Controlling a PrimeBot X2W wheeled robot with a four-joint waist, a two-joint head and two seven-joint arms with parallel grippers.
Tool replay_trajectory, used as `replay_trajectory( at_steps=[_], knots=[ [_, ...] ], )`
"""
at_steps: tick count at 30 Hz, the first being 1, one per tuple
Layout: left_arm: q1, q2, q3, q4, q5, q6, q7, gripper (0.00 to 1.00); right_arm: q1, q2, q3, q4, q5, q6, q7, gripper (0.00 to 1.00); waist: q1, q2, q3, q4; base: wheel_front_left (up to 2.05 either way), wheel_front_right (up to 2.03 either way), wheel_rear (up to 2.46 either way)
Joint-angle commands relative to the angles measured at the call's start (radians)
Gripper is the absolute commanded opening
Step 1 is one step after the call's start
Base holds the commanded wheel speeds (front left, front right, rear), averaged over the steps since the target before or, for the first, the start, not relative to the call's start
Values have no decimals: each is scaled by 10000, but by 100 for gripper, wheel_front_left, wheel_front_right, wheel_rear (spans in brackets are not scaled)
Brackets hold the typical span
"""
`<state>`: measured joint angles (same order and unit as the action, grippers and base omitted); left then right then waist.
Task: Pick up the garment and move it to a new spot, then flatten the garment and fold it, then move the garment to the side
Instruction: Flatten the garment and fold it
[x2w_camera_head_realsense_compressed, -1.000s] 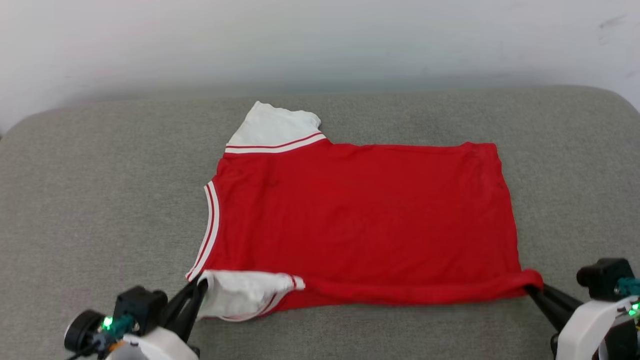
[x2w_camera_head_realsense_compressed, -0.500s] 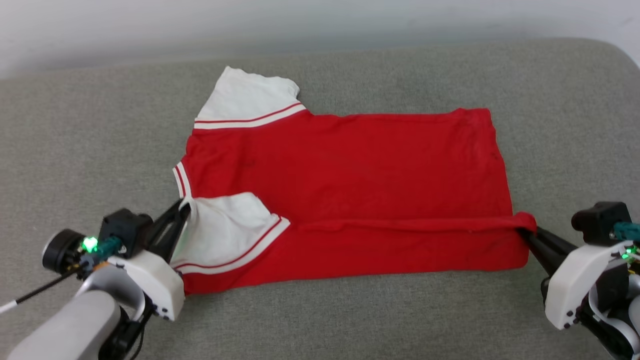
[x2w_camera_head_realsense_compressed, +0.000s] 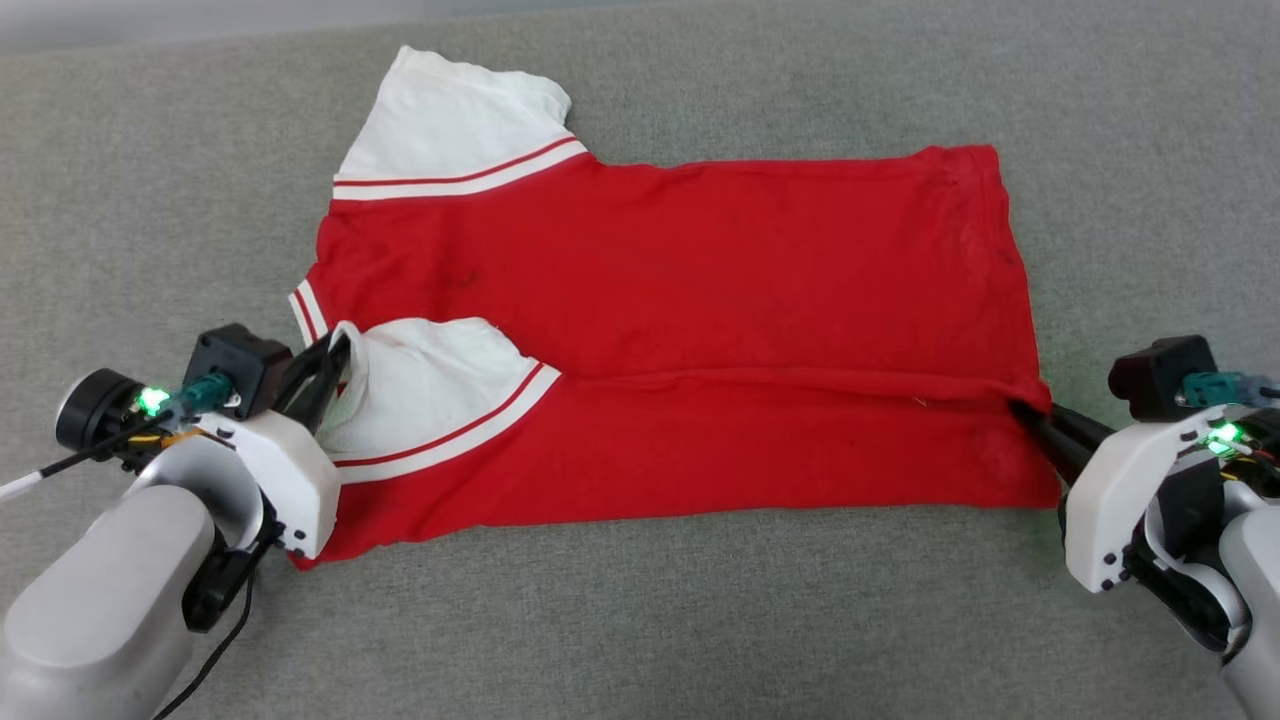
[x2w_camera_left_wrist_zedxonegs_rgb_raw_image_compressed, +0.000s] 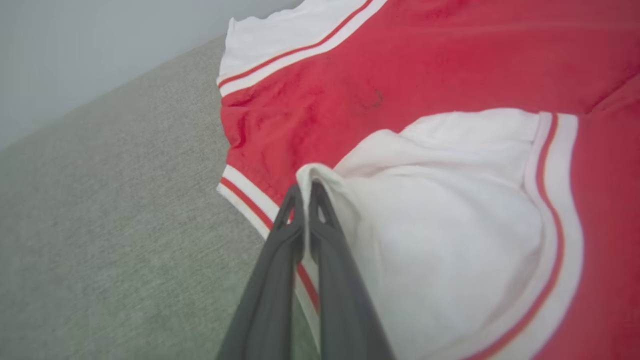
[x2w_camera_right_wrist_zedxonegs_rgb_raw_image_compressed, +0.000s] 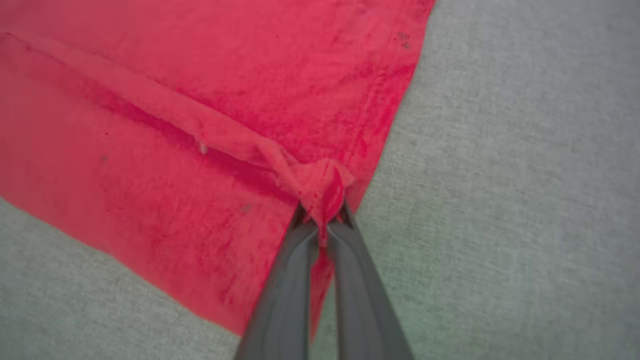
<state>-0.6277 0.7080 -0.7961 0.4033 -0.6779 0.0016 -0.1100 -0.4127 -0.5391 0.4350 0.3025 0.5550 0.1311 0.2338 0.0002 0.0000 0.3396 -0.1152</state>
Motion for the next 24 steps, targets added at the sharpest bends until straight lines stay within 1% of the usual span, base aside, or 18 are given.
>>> replay_trajectory(
  at_steps=[1,5,6,7,8,9,10,11,15,17,20,23,24],
  knots=[
    [-184,-97,-108,270,88,-124,67,0,-226,50,163,239,31,-8,-22,0,-2,0,110,-65,0,0,0],
    [-209,-406,-452,1231,117,-519,180,0,-502,68,694,890,91,-9,-36,0,-2,0,180,-82,0,0,0],
    [-234,-605,-541,1641,59,-645,154,0,-626,81,839,1145,179,-11,-162,0,-2,0,118,-58,0,0,0],
    [-231,-685,-546,1821,-29,-709,161,0,-691,100,839,1245,233,-12,-241,0,-2,0,49,-43,0,0,0],
    [-249,-744,-551,1936,-74,-753,130,0,-739,86,850,1302,261,-12,-335,39,-2,0,-34,-21,0,0,0],
    [-313,-774,-557,2073,-21,-778,16,36,-791,57,849,1319,295,-12,-467,96,-2,0,-126,3,0,0,0],
    [-313,-774,-557,2073,-21,-778,16,36,-791,57,849,1319,295,-12,-467,96,-2,0,-126,3,0,0,0],
    [-380,-799,-559,2179,24,-776,-94,100,-836,12,810,1324,301,-12,-639,100,-2,0,-230,31,0,0,0],
    [-613,-897,-302,2386,-289,-878,-297,100,-630,-183,741,1184,349,-9,-1052,100,-2,0,-740,206,0,0,0],
    [-783,-687,-159,2244,-339,-787,-332,100,-456,-303,680,1023,373,-9,-1112,100,-2,0,-951,285,0,0,0],
    [-912,-490,-95,1975,-461,-836,-15,100,-250,-489,538,738,426,-9,-1063,100,-2,0,-1200,407,0,0,0],
    [-1179,-221,-32,1530,-705,-875,722,100,-55,-579,400,456,399,-9,-952,100,-2,0,-1344,480,0,0,0],
    [-1266,17,-81,1044,-1109,-970,1875,100,78,-598,247,218,324,-9,-837,100,-2,0,-1421,503,0,0,0]
  ],
)
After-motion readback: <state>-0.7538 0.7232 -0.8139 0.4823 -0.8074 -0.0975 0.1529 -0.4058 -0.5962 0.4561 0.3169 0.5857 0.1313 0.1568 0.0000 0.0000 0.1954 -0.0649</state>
